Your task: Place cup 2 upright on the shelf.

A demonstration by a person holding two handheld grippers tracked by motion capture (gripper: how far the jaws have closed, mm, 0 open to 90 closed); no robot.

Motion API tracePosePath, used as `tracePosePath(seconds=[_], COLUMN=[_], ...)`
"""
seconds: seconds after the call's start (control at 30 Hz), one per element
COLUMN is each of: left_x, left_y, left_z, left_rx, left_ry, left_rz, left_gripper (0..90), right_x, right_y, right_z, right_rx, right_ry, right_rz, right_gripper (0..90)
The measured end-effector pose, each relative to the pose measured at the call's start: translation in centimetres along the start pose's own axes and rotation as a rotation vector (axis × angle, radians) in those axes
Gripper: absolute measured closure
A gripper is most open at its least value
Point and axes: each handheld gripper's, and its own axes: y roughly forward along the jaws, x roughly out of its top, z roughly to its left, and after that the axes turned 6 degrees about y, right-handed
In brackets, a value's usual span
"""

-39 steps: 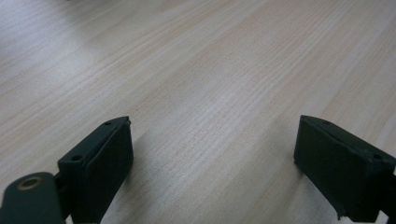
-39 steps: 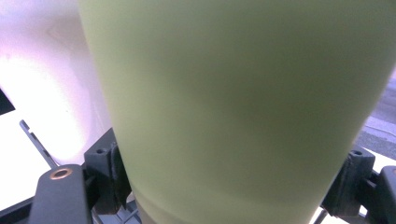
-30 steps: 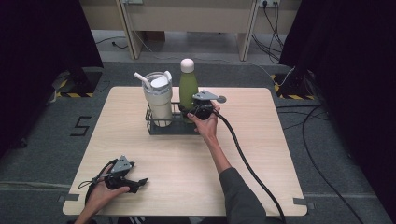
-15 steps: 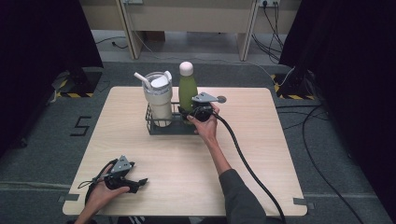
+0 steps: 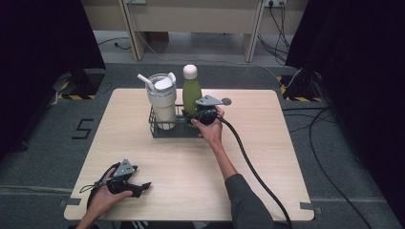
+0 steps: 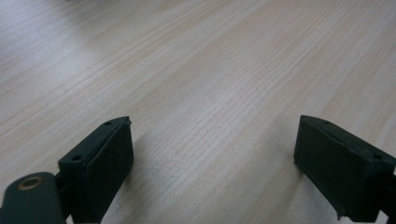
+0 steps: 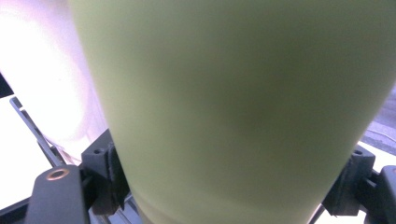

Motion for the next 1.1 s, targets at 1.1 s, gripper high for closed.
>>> tracePosePath(seconds=[1.1], left_x=[0.0], left_y=[0.0], left_z=[0.0], left_rx=[0.0], left_ry=[0.0], left_rz=[0.0], left_gripper=[11.2], right_x=[1.4], right_y=[-4.4], right_z=[-0.1], right_rx=[0.015], right_ry=[-0.008], right_rz=[-0.058], right_gripper=[15.1])
